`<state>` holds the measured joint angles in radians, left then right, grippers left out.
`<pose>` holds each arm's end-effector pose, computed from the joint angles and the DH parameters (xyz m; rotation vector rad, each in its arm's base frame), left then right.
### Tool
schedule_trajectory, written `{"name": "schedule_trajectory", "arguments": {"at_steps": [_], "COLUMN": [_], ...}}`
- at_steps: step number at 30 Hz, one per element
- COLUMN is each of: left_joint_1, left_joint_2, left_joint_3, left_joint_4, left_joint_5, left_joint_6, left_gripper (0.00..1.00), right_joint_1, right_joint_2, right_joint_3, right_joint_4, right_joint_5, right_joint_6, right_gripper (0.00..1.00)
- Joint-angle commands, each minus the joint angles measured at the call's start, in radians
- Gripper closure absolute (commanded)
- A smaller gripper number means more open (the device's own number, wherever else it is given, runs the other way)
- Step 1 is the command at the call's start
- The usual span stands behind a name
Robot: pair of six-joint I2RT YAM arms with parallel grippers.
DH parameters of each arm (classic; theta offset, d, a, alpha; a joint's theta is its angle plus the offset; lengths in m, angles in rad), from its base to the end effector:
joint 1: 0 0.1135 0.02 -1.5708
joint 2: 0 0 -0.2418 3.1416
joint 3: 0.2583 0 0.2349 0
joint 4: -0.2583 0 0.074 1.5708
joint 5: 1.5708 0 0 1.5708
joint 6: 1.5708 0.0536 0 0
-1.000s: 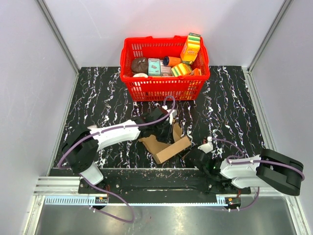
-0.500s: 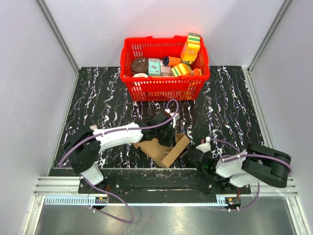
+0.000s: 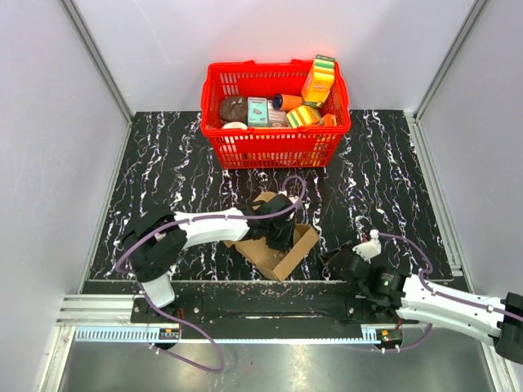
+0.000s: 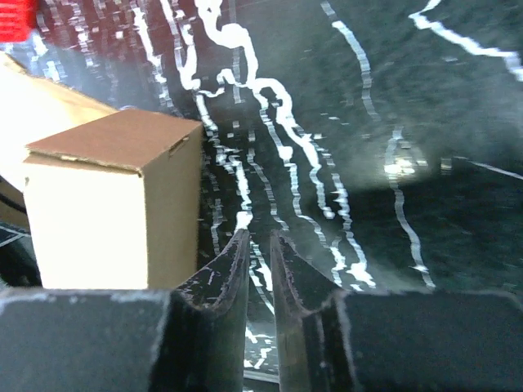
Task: Fold the paper box
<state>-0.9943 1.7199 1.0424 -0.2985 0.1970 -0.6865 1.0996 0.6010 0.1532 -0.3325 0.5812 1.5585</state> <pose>0.1773 -0.2919 0.1522 0.5081 2.7275 -0.8160 0.0878 0.1075 0.1224 0.8011 2.1705 0.7656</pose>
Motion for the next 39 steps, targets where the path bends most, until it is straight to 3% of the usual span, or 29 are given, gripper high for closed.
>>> {"name": "schedule_trajectory", "arguments": {"at_steps": [1,17,28,39], "left_joint_1": [-0.021,-0.087,-0.168,-0.176], "left_joint_2": [0.032,0.089,0.147,0.155], "left_joint_3": [0.056,0.166,0.22,0.252], "left_joint_4": [0.024,-0.039,-0.053,-0.111], "left_joint_5": [-0.018,-0.061,-0.076,-0.122], "left_joint_6": [-0.015,-0.021,-0.05,-0.042], "left_gripper": [1.0,1.0,1.0,1.0], "right_joint_1": [0.003,0.003,0.003,0.003], "right_joint_2": [-0.027,-0.147,-0.188,-0.216], "right_joint_3": [0.09,0.239,0.289,0.339], "right_joint_4": [-0.279,-0.509,-0.566,-0.643], "right_joint_5": [0.094,0.193,0.21,0.232], "right_joint_6": [0.005,-0.101,-0.11,-0.121], "right_gripper": [0.77,0.73,0.73,0.73]}}
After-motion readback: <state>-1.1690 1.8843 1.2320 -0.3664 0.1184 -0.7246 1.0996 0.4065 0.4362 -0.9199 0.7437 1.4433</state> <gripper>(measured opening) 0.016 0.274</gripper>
